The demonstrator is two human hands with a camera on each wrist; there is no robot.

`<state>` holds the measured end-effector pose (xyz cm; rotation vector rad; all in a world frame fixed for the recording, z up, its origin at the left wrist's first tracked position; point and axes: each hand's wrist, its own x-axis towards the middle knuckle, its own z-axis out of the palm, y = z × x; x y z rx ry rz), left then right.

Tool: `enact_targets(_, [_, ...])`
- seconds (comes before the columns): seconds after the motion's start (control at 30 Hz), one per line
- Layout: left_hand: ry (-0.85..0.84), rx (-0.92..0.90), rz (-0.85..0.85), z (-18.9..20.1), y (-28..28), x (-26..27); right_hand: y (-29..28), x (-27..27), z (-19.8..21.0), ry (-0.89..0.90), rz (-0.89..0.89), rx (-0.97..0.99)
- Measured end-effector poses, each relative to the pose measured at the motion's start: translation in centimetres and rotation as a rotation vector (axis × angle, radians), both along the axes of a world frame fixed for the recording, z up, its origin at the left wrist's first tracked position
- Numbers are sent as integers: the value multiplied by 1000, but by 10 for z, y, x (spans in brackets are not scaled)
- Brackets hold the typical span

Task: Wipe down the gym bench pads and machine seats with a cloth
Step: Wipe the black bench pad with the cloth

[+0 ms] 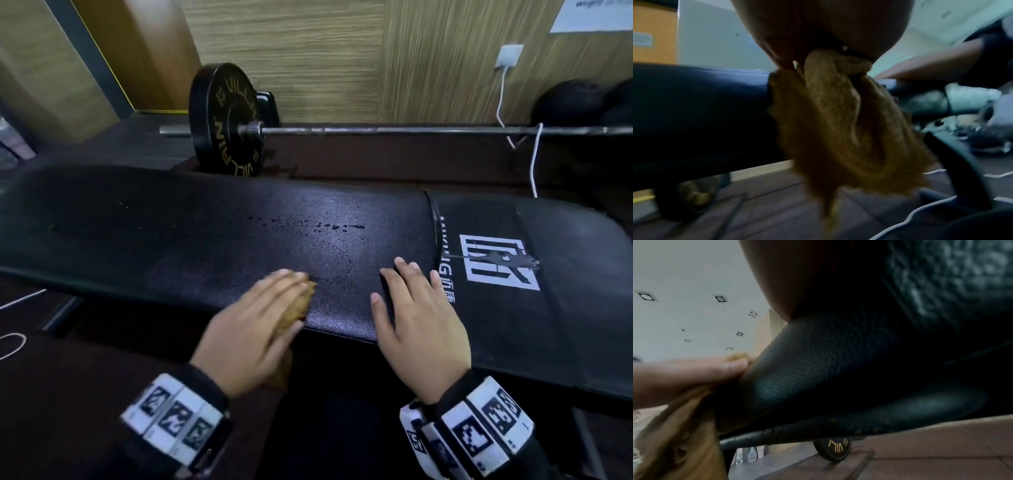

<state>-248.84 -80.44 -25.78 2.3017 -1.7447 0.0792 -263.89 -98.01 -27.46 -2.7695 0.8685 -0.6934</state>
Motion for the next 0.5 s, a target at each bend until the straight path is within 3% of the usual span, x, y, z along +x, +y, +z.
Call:
enact_targets(0.17, [123,-100,413,1,17,65,2,1,2,11,-15,-10])
enact_targets(0.23, [120,-43,467,2,2,79,3,1,2,14,-16,-17])
enact_targets(0.33, [112,12,352,7,-36,68,3,1,3,12,-19,-9])
enact_targets(0.5, [105,46,78,3,-90,6,4,1,5,25,-16,-7])
